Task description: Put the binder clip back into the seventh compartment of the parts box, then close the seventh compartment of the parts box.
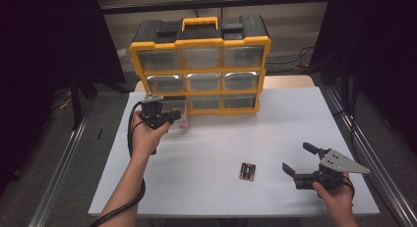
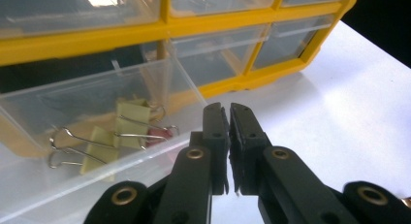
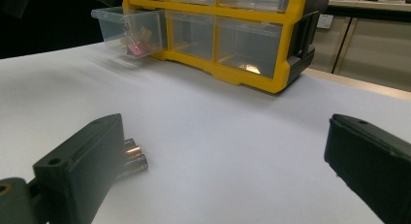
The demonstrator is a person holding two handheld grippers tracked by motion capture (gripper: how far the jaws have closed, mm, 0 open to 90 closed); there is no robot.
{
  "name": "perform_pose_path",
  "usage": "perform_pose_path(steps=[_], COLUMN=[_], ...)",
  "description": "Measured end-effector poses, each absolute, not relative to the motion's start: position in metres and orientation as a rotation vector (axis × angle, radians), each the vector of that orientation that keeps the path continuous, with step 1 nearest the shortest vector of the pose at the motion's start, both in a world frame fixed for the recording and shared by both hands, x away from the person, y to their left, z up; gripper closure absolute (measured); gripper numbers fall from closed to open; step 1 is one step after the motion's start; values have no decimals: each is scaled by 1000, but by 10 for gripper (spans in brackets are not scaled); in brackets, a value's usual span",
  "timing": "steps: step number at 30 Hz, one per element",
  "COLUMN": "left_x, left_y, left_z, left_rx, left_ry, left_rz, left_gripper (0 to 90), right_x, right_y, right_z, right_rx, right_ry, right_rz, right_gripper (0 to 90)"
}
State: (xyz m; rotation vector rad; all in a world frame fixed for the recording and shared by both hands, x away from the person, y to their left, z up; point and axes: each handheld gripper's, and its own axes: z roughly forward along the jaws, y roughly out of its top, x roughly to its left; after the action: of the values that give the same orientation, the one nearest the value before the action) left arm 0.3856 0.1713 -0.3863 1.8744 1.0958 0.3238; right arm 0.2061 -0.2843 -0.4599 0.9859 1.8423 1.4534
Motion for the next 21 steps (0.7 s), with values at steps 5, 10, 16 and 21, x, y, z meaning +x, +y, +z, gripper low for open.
perform_pose_path(steps=[5,10,16,21], left_x=[381,377,376,378], left_y=[171,172,171,172], left_z=[-392,-396,-402,-410], left_rx=[1866,1866,1864,1854], left_ry=[1099,1101,1114,1119], left_rz=[339,366,396,438], left_gripper=[866,876,891,892], right_x=[206,206,206,206], right_y=[-285,-285,-286,-285], right_z=[-460,-460,-460,-460], right_rx=[983,989,989,993], right_ry=[1843,1839,1840,1838], right_rz=[1453,1452,1455,1455], right_gripper=[7,7,7,7])
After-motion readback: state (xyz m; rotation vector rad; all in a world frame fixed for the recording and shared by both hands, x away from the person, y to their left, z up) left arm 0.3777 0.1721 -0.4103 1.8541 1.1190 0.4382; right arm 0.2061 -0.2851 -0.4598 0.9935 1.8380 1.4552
